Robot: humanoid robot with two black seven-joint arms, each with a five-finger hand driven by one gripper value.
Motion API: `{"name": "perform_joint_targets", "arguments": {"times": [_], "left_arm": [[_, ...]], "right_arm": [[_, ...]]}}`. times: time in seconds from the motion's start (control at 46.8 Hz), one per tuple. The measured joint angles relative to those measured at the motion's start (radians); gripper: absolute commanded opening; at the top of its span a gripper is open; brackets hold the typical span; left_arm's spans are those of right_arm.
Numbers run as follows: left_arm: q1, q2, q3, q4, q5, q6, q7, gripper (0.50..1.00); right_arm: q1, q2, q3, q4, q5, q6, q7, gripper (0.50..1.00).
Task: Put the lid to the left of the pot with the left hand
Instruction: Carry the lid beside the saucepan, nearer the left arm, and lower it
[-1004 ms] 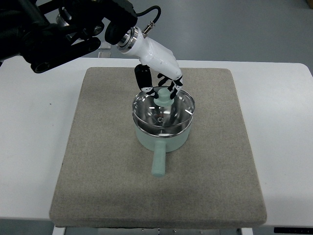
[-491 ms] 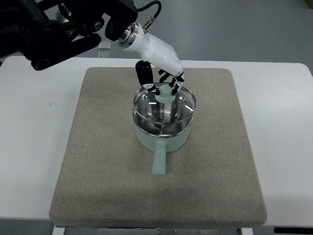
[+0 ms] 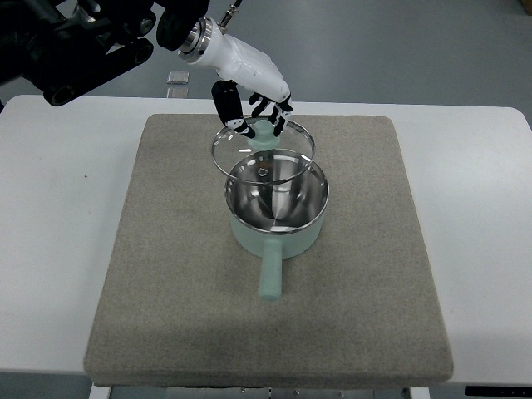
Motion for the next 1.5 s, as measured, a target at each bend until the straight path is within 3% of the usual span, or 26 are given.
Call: {"name": "perform_joint_targets", "arguments": {"times": [0.449, 0.705, 1.495], "left_arm": [[0.034, 0.115, 0.014, 0.101, 0.0, 0.003, 0.0, 0.5], [0.082, 0.183, 0.018, 0.107, -0.004, 0.062, 0.0, 0.5], [0.251, 0.182, 0.016, 0.178, -0.005, 0.177, 0.0, 0.5]], "right_arm": [[0.0, 0.0, 0.0, 0.0, 0.0, 0.0, 0.0, 0.924], [0.0, 0.0, 0.0, 0.0, 0.0, 0.0, 0.0, 0.921], [0.0, 0.0, 0.0, 0.0, 0.0, 0.0, 0.0, 0.924]]}}
